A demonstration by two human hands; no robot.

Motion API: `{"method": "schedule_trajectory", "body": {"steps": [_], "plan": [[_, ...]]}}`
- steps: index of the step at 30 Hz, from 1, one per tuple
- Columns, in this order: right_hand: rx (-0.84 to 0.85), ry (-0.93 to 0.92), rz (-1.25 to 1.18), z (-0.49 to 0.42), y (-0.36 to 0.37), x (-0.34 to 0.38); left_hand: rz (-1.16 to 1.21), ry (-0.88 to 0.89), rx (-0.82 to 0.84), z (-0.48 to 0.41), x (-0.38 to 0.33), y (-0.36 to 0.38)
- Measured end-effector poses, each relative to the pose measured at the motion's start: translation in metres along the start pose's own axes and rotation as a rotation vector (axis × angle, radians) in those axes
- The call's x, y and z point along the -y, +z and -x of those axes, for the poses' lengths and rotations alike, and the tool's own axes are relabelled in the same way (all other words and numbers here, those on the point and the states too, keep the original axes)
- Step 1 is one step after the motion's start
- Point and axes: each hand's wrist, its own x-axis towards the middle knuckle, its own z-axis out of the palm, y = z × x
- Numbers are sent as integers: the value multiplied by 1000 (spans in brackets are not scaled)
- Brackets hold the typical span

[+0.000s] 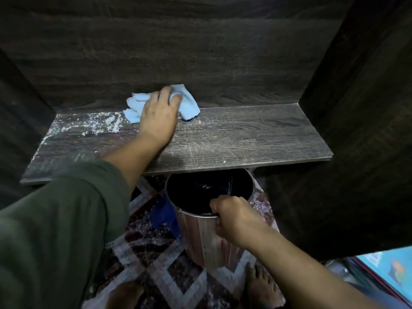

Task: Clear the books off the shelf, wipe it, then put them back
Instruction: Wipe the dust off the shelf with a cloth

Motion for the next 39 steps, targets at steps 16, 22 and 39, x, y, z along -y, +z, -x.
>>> {"method": "schedule_trajectory", "body": {"steps": [16, 22, 39], "plan": [[15, -2, -3, 6, 0, 0, 123, -45, 386, 1, -25, -24], [23, 7, -41, 10, 0, -1, 344, 148, 297, 52, -49, -25], [4, -29, -20, 11, -5, -4, 180, -5, 305, -9, 5, 2]]}}
